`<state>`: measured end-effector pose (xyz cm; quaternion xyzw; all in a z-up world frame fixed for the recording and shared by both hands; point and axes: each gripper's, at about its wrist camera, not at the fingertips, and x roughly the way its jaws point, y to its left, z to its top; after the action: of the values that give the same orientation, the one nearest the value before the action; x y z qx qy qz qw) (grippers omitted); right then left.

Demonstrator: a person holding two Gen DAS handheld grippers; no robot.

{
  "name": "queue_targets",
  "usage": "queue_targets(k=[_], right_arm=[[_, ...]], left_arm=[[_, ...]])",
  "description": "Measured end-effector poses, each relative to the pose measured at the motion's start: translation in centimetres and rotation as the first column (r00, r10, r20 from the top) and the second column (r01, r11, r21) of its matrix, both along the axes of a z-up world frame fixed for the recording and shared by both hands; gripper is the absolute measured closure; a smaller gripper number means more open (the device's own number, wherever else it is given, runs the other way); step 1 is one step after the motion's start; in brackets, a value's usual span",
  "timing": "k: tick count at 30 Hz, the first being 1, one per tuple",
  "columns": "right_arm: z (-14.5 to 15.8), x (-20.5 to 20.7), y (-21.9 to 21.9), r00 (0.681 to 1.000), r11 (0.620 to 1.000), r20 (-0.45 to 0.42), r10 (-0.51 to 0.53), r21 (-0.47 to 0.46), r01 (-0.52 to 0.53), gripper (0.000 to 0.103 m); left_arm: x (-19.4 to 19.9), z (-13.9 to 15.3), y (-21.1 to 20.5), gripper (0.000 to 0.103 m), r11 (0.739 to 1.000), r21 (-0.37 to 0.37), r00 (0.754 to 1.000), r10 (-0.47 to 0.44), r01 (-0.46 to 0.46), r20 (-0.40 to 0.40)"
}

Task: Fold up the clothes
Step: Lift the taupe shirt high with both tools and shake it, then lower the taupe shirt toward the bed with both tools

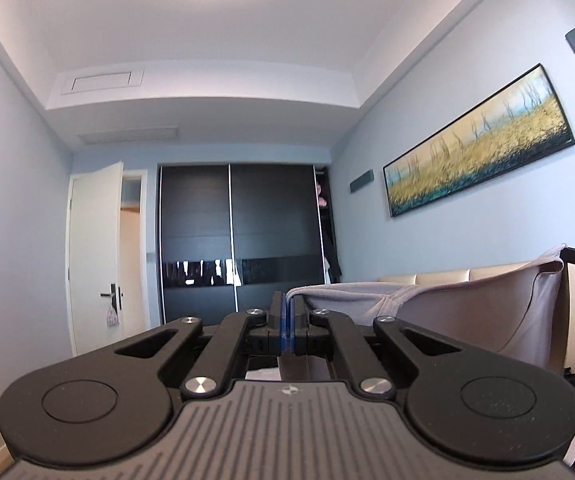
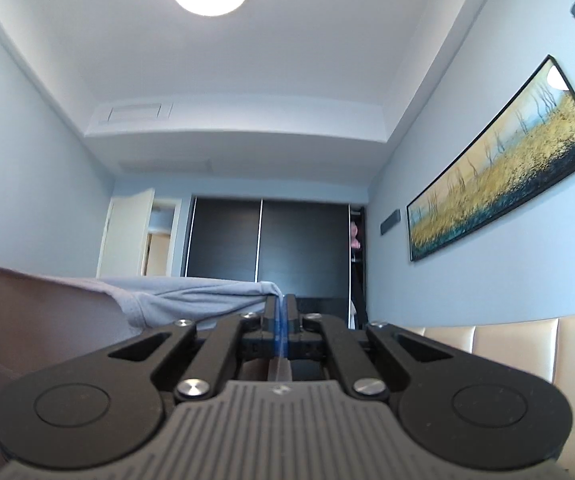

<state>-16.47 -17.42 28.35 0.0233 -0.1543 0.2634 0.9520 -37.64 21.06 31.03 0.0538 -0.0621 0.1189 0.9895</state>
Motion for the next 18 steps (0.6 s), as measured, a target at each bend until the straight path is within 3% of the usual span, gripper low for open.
queue_targets(k=[3, 6, 10, 13, 18], right_arm=[[0.3, 0.4, 0.2, 1.000, 1.000, 0.002, -0.002, 0.004, 0.002, 0.101], [-0.4, 2.8, 1.3, 0.997, 1.000, -0.073, 0.020, -0.012, -0.021, 0.101], [-3.2, 8.3, 3.8, 0.964, 0.997, -0.261, 0.056, -0.037, -0.068, 0.101], [-6.5, 12.4, 6.3, 0.925, 0.992, -0.379, 0.031, -0.100, -0.074, 0.101], [-14.2, 19.4, 11.9, 0.845, 0.968, -0.532, -0.053, -0.234, -0.086, 0.101]], left_arm=[[0.9, 0.1, 0.4, 0.103, 1.000, -0.011, 1.000, -0.006, 0.005, -0.015], [3.6, -1.2, 1.8, 0.103, 0.999, -0.032, 0.993, -0.014, 0.010, -0.116], [9.6, -5.0, 5.4, 0.103, 0.995, -0.103, 0.959, -0.015, -0.015, -0.283], [14.5, -8.5, 8.1, 0.103, 0.987, -0.152, 0.911, -0.020, -0.046, -0.411], [23.7, -16.2, 12.1, 0.103, 0.977, -0.181, 0.793, -0.019, -0.117, -0.609]])
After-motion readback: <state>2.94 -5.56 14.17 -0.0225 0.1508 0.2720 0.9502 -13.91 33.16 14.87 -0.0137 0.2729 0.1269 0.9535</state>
